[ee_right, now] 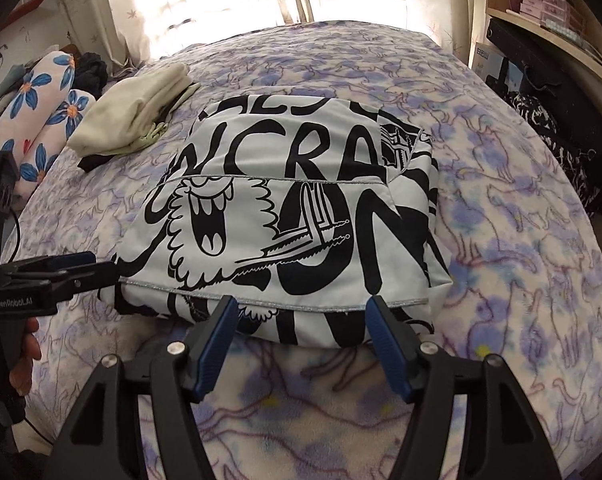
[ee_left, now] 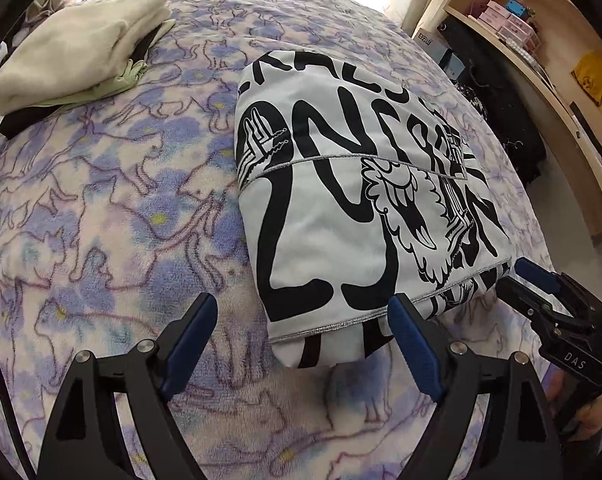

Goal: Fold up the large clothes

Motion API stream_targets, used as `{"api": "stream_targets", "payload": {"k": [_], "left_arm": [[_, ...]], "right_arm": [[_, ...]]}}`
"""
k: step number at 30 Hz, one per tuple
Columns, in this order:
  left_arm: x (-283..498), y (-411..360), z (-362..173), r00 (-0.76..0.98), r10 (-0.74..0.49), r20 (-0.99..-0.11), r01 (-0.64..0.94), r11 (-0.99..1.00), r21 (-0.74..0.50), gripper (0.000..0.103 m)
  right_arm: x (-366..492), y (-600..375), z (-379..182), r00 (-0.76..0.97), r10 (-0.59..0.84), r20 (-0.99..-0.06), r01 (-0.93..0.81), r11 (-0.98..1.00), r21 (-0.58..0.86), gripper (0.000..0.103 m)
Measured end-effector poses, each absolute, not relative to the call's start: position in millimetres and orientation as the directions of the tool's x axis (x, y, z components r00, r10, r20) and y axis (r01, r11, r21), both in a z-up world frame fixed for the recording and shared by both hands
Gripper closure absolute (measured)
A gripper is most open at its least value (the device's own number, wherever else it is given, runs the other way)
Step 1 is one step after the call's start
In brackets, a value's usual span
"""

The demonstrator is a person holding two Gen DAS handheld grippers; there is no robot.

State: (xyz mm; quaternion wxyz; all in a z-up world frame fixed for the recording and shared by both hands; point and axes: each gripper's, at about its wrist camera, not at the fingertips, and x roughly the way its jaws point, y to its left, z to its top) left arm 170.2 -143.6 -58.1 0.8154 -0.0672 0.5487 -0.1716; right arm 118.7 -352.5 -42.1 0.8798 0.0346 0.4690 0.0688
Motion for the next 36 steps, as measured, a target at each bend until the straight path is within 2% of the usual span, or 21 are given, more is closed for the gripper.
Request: {"api": "stream_targets", "payload": {"k": [7,10,17,20,30,34,36], "left_arm": [[172,-135,-49,0.309,-0.412,-0.857,0.214,0.908,-0.359,0.017],[178,-132,-50,0.282,-0.451,-0.847,0.200,0.891,-0.407,0.017],[197,-133,-66,0.239,-0.516,-0.822,0.183,0.856,-0.484,0.017],[208,-133,-80,0.197,-0.589,-0.784,0.163,0.808,-0.566,0.017],[245,-130,-123,0.167,-0.687,-0.707,0.111,0.726,-0.679,0.016],[256,-136,-135,0.157,-0.722,-0.674,0.121,0.691,-0.712,0.013],[261,-143,-140,0.153,-0.731,-0.666,0.135,0.683,-0.718,0.009]], "right_arm": [[115,-372,-31,0.551,0.112,-0.827,-0.068,0.994,0.090,0.037],[121,-391,-31,0.547,0.114,-0.830,-0.022,0.992,0.122,0.037],[150,-443,-49,0.515,0.228,-0.826,0.041,0.956,0.290,0.036],[169,-464,-64,0.499,0.291,-0.816,0.064,0.927,0.369,0.035],[228,-489,-123,0.433,0.516,-0.739,0.060,0.802,0.595,0.033],[244,-483,-142,0.421,0.600,-0.681,0.039,0.738,0.674,0.026],[249,-476,-144,0.415,0.619,-0.666,0.014,0.728,0.686,0.019]]}}
